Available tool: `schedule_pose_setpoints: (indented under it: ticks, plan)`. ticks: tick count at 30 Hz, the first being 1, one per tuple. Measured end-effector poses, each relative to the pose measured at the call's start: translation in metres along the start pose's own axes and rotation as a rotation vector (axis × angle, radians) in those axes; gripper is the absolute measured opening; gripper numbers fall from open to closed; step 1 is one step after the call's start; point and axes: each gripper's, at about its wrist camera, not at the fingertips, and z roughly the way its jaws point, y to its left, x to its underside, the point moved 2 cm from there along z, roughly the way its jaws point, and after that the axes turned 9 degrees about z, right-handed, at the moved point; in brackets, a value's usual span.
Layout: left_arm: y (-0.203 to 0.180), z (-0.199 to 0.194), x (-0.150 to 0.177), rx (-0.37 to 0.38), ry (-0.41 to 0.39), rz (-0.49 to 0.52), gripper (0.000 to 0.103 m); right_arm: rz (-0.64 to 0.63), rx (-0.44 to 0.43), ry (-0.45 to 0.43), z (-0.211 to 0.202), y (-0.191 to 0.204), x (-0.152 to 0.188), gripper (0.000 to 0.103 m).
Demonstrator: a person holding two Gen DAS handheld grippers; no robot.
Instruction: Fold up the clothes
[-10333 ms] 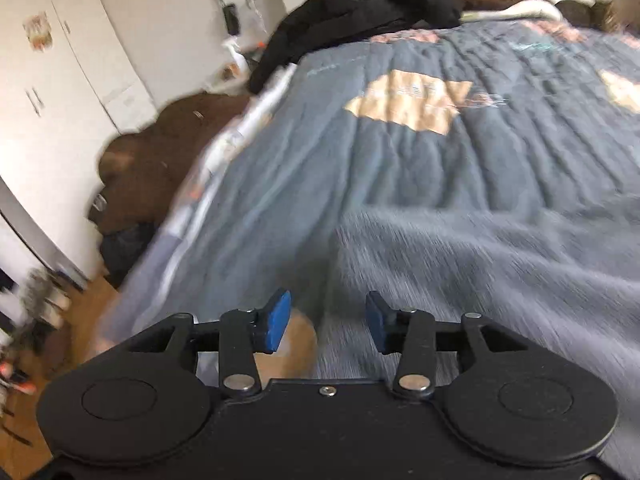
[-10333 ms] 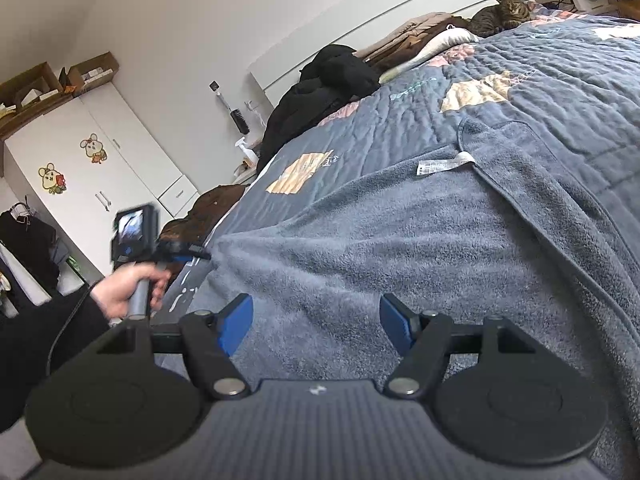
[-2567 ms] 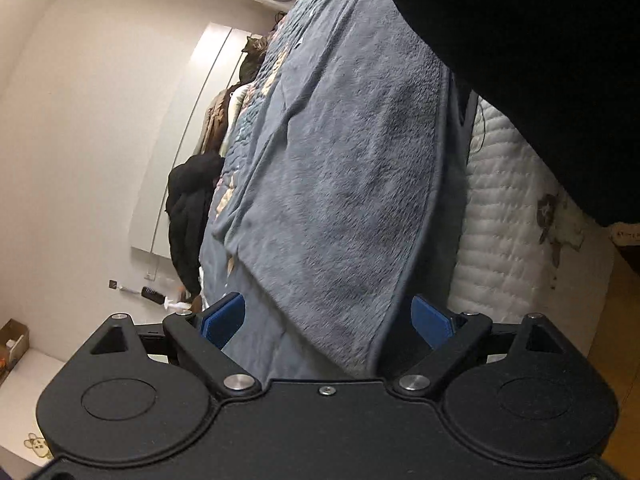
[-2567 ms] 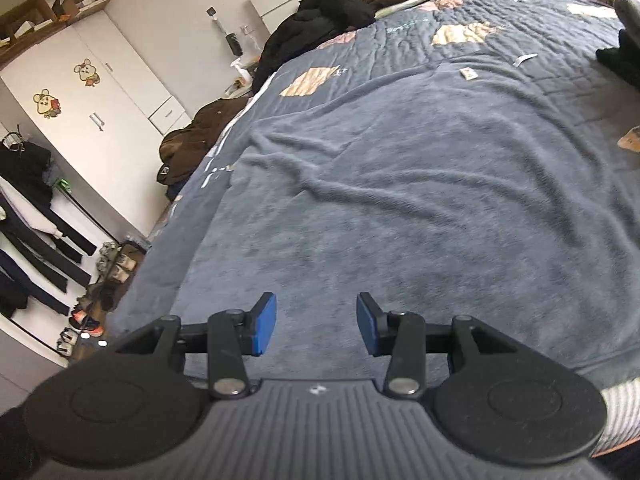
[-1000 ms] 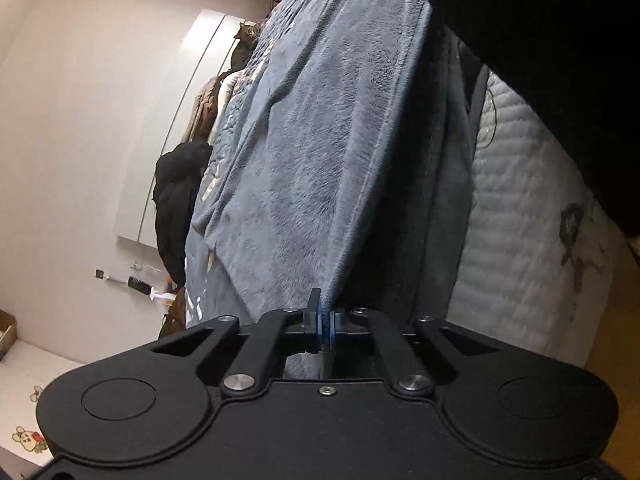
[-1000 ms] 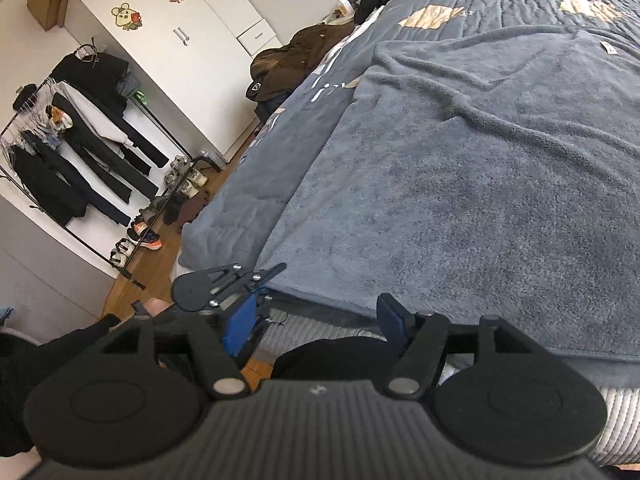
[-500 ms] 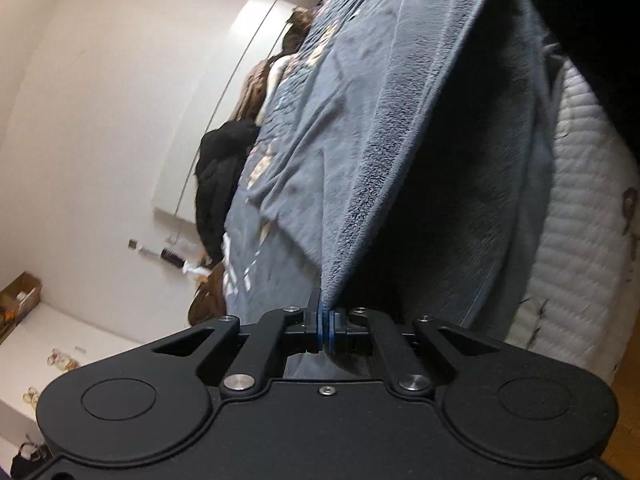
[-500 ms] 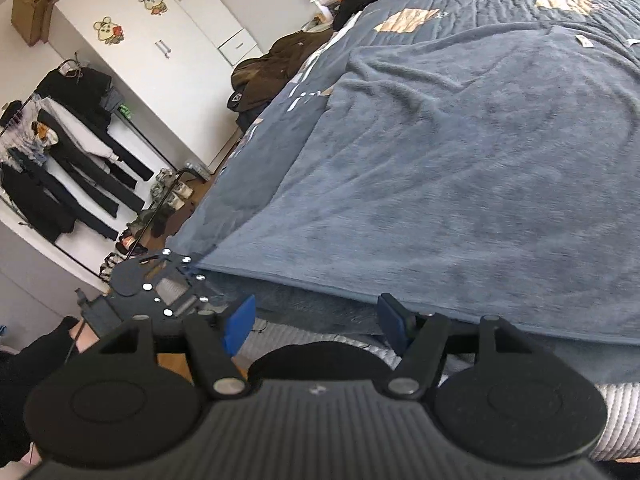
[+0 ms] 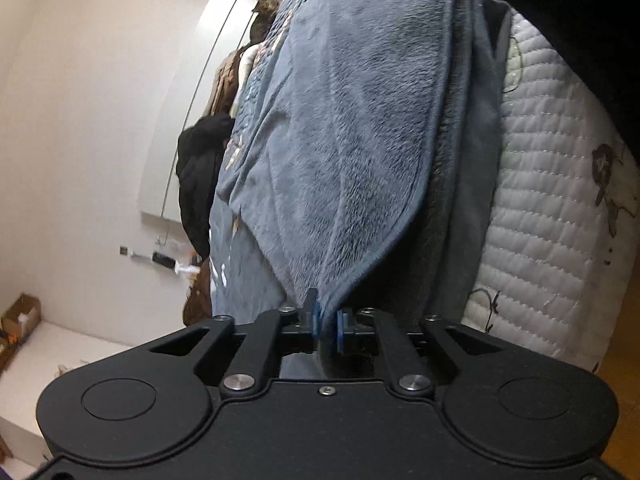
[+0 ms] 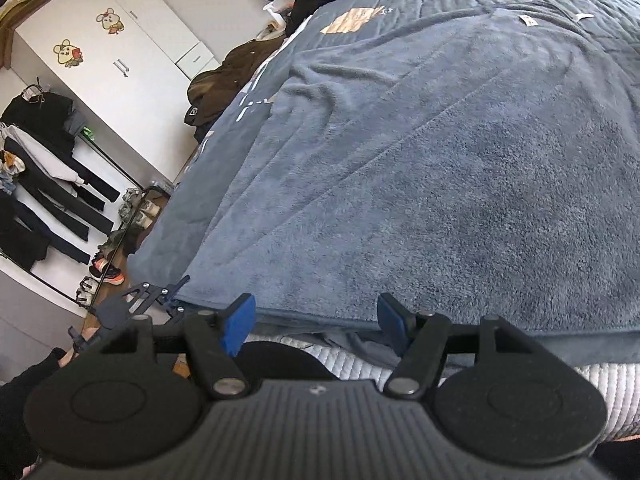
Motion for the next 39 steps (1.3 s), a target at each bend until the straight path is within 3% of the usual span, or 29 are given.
schedule_pose_setpoints:
  ticks: [1, 3, 4, 5, 7, 8, 15, 22, 25, 26, 27, 29, 32, 36, 39]
  plan:
    - [-0.002, -0.001, -0.001, -0.008, -0.003, 0.008, 0.023, 0.002, -0.004, 0.002, 0.001, 0.0, 0.0, 0.066]
    - [-0.001, 0.0, -0.005, -0.028, -0.006, 0.008, 0.041, 0.001, -0.01, 0.006, 0.002, 0.002, 0.001, 0.066]
    - [0.0, 0.0, -0.007, -0.039, -0.009, -0.001, 0.042, -0.001, -0.013, 0.009, 0.002, 0.004, 0.001, 0.066]
    - [0.001, 0.0, -0.007, -0.038, -0.009, -0.011, 0.04, -0.004, -0.015, 0.011, 0.002, 0.004, 0.002, 0.066]
    - [0.005, 0.001, -0.007, -0.037, -0.01, -0.032, 0.008, -0.009, -0.02, 0.015, 0.003, 0.006, 0.002, 0.066]
    - [0.007, 0.001, -0.008, -0.036, -0.01, -0.042, 0.004, -0.01, -0.021, 0.016, 0.003, 0.006, 0.002, 0.066]
    - [0.024, -0.017, 0.017, -0.052, -0.003, -0.056, 0.003, 0.003, -0.005, 0.005, 0.001, -0.005, -0.001, 0.066]
    - [0.011, -0.016, 0.019, 0.015, 0.008, -0.037, 0.003, 0.024, 0.061, -0.033, 0.0, -0.03, -0.005, 0.066]
    - [0.003, -0.014, 0.018, 0.043, 0.04, -0.007, 0.008, 0.019, 0.099, -0.05, -0.006, -0.04, -0.008, 0.066]
    - [0.001, -0.015, 0.02, 0.054, 0.044, -0.005, 0.015, 0.011, 0.115, -0.058, -0.009, -0.043, -0.009, 0.066]
    - [0.001, -0.017, 0.024, 0.063, 0.048, -0.011, 0.031, 0.001, 0.132, -0.067, -0.014, -0.047, -0.009, 0.066]
    - [0.004, -0.025, 0.031, 0.067, 0.05, -0.043, 0.041, -0.002, 0.165, -0.101, -0.028, -0.058, -0.013, 0.066]
    - [0.014, -0.037, 0.04, 0.084, 0.056, -0.111, 0.041, -0.005, 0.237, -0.148, -0.05, -0.076, -0.02, 0.066]
    - [0.031, -0.047, 0.041, 0.14, 0.076, -0.261, 0.043, -0.062, 0.292, -0.139, -0.061, -0.089, -0.021, 0.066]
    - [0.04, -0.051, 0.037, 0.171, 0.082, -0.367, 0.055, -0.053, 0.372, -0.125, -0.064, -0.106, -0.018, 0.066]
